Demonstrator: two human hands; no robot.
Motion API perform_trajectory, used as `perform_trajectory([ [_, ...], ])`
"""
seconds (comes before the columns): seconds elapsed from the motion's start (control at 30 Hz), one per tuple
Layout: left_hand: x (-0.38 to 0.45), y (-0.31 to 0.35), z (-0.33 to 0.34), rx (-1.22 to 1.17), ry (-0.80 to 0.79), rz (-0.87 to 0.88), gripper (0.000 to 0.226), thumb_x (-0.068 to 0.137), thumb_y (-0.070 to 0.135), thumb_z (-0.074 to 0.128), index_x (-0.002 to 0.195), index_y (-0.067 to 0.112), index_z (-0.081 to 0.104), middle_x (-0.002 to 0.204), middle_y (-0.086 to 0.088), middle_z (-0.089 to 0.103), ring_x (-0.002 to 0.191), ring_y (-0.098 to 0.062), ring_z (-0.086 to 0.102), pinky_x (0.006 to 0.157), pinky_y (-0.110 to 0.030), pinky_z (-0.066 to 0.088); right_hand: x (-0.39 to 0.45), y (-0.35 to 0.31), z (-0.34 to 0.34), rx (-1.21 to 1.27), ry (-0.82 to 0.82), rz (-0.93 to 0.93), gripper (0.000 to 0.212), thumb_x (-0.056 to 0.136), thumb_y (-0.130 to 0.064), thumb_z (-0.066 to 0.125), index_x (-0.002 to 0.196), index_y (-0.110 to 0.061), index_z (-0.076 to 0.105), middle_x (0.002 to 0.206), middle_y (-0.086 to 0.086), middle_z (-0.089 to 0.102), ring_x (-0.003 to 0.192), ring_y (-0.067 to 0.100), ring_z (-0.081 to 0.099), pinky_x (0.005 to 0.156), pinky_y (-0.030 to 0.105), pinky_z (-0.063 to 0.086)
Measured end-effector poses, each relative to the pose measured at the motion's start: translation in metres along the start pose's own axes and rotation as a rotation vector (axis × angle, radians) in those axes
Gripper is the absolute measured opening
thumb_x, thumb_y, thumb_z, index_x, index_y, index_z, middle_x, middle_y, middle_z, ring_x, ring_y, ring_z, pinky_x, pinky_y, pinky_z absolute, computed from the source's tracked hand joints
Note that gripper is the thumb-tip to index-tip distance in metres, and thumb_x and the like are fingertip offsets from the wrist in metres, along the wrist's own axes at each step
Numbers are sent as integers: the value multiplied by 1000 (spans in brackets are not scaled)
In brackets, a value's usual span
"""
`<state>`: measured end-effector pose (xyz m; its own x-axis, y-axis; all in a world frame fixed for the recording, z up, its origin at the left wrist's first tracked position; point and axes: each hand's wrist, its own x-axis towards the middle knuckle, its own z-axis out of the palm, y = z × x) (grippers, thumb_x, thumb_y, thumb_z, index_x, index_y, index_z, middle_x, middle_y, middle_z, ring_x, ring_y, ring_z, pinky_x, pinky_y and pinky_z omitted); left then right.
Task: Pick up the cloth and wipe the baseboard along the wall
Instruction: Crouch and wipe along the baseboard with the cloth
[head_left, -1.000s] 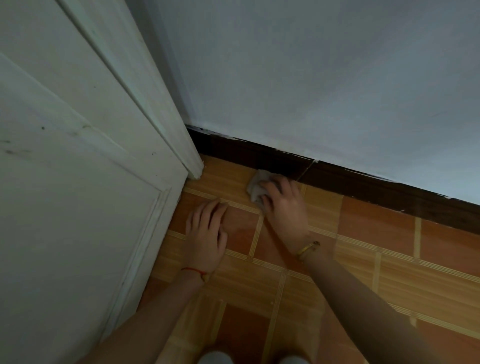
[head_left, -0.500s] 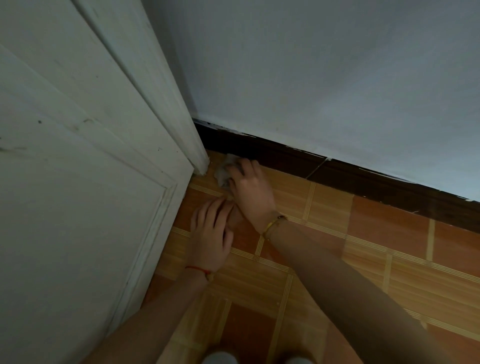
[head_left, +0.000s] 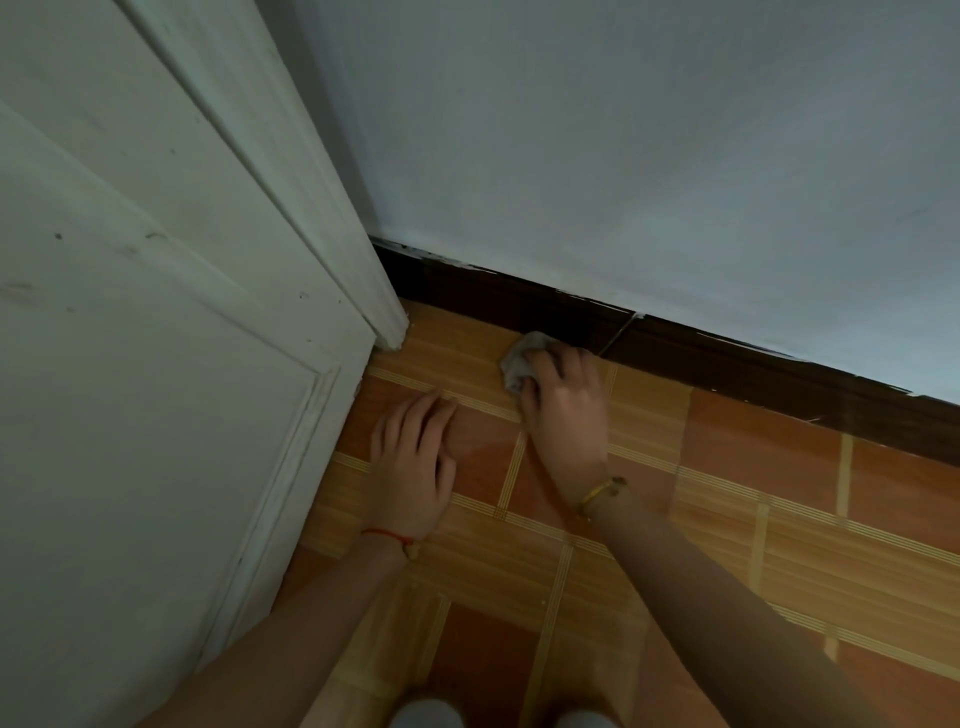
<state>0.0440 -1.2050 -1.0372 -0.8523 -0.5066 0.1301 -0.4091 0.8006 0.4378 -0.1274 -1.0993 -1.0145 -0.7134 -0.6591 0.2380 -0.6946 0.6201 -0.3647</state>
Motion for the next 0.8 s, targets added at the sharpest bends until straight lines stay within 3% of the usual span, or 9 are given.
perform_trajectory([
  [0.17,-1,-1,0,10,7,1,50,91,16,45,139,11,55,146,-10,50,134,-28,42,114,-45,29,27,-37,25,25,-121,-154,28,76,-6,73,104,-7,68,107,20,63,99,37,59,79,43,55],
  [0.3,-2,0,-1,6,12,0,50,90,17,44,139,10,56,145,-10,52,134,-28,42,115,-43,27,24,-28,16,49,-112,-123,26,81,-12,70,106,-8,68,107,16,63,98,33,58,76,40,54],
  [0.6,-3,-3,1,-24,20,-34,49,92,16,43,139,10,55,145,-11,50,135,-28,41,113,-50,34,-18,25,-17,-10,45,107,21,86,-12,66,106,-6,67,108,18,61,101,33,53,85,39,48],
  [0.8,-6,-6,2,4,74,-75,48,90,16,47,136,10,58,140,-11,54,132,-28,42,110,-52,35,6,-14,11,5,-28,-37,28,85,-13,65,113,-10,66,111,18,61,103,34,55,85,40,50],
])
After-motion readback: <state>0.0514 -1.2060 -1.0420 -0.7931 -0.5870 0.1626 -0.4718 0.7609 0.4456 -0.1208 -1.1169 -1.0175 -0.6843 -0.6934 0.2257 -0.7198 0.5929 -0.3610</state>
